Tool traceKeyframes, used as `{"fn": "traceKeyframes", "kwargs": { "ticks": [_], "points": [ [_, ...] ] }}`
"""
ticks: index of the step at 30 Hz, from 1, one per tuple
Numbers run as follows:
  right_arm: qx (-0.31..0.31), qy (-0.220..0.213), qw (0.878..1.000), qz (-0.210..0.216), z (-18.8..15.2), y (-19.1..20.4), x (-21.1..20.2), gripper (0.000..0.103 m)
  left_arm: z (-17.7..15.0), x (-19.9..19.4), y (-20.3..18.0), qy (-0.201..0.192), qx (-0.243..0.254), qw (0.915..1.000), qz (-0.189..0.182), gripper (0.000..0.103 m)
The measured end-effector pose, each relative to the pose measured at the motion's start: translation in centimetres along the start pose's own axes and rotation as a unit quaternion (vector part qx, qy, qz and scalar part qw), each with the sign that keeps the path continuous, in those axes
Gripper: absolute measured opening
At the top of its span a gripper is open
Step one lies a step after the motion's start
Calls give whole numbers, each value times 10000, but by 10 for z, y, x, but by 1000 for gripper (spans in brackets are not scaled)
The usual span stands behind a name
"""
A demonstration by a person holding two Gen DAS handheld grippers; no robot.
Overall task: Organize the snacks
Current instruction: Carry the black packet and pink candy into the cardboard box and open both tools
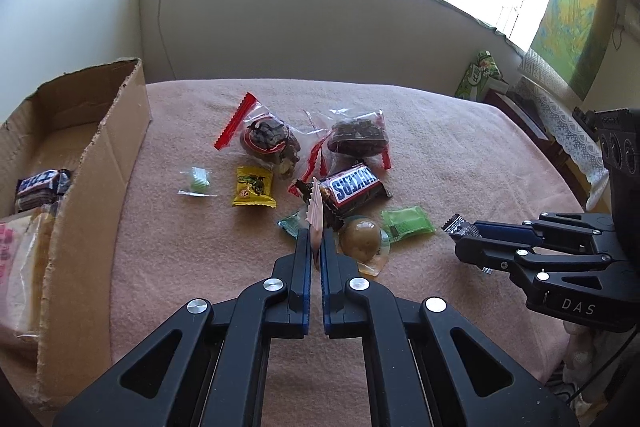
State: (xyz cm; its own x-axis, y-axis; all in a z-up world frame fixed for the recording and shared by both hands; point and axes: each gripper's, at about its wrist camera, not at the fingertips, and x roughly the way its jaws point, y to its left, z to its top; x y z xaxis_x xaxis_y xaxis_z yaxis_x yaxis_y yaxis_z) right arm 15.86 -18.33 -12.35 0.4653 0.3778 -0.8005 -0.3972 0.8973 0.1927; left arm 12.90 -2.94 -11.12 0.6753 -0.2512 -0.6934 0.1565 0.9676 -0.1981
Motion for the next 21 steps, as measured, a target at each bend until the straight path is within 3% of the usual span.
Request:
{"fn": "traceKeyframes", "kwargs": {
  "ticks": [10, 21],
  "points": [
    [-243, -338, 9991, 103, 20, 28, -23, 26, 22, -54, 15, -554, 4, 9985, 47, 3],
    [-641, -622, 9954, 357, 59, 86, -28, 26, 25, -89, 73, -847, -309, 9950, 435, 3]
  ]
}}
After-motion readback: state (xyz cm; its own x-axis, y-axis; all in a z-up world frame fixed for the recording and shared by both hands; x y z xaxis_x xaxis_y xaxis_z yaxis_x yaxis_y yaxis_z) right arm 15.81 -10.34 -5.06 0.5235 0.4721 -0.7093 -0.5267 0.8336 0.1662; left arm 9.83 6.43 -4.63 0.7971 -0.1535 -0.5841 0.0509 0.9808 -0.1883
